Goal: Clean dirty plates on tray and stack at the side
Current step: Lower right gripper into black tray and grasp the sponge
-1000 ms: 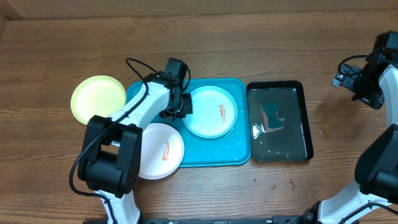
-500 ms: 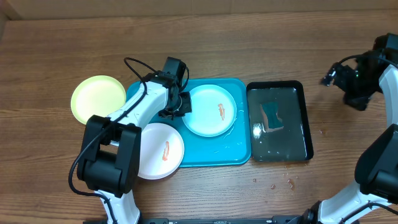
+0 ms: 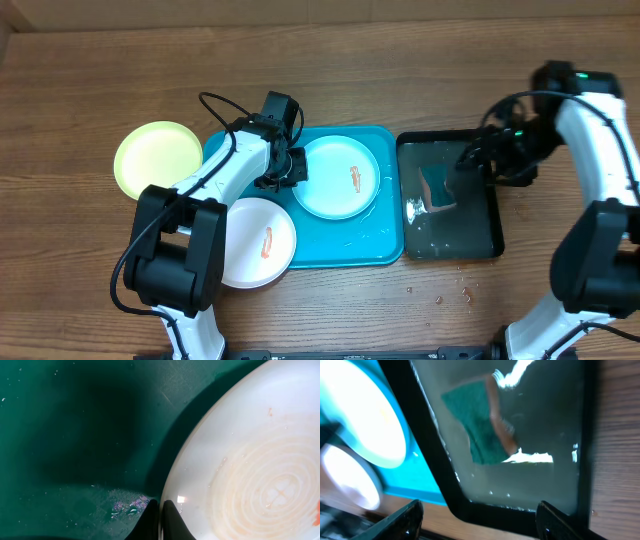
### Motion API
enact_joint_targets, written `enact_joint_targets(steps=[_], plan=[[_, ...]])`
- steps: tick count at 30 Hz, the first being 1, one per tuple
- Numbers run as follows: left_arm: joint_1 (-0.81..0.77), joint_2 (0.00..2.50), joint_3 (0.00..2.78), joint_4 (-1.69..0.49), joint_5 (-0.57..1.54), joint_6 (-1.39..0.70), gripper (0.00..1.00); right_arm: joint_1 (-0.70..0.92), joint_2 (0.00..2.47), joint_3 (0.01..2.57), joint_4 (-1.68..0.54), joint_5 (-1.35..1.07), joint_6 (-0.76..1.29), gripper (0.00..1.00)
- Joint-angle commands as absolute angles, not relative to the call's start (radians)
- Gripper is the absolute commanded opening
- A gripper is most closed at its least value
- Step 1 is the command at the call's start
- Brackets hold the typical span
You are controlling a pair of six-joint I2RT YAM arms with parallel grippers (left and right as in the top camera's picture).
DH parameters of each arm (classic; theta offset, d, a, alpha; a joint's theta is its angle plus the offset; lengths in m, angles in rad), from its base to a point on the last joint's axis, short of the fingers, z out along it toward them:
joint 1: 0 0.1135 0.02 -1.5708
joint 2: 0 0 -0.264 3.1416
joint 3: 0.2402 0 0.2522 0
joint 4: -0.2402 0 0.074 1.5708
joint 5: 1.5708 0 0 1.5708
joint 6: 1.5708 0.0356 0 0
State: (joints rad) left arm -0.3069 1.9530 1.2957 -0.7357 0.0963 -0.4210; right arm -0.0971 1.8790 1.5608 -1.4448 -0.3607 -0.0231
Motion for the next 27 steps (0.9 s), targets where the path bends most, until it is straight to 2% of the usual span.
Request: enact_joint_targets(steps=[1,5,13,19,20,23,24,26,27], plan=[[-0.302,1.953,1.280,-0.737,0.070,-0.442,0.04,-0.028,1.874,1.566,-1.449,-0.189,-0.003,0.74],[-0.302,1.953,1.280,-0.740,0.070,-0.442,0.04,0.049,1.874,1.534,-1.418,-0.078,0.065,0.72],[-0.302,1.953,1.280,-0.735,0.070,-0.442,0.05,0.159,1.874,1.327,-1.200,-0.079,0.070,0.72],[-0.302,1.953,1.280,-0.738,0.070,-0.442,0.04,0.184,1.874,1.194,-1.011,-0.078,0.073,0.70],[-0.302,1.953,1.280,-0.740,0.070,-0.442,0.04,0.184,1.874,1.180,-0.995,-0.078,0.073,0.66],[-0.302,1.953,1.280,-0.751,0.070,-0.442,0.04,0.184,1.874,1.161,-0.978,-0.079,0.076,0.14],[-0.302,1.953,1.280,-0.752,0.070,-0.442,0.05,0.184,1.874,1.160,-0.982,-0.079,0.076,0.04],[-0.302,1.953,1.280,-0.751,0.070,-0.442,0.05,0.184,1.874,1.161,-0.999,-0.079,0.076,0.04],[-0.302,1.953,1.280,-0.751,0.070,-0.442,0.05,0.183,1.874,1.166,-1.013,-0.079,0.076,0.17]])
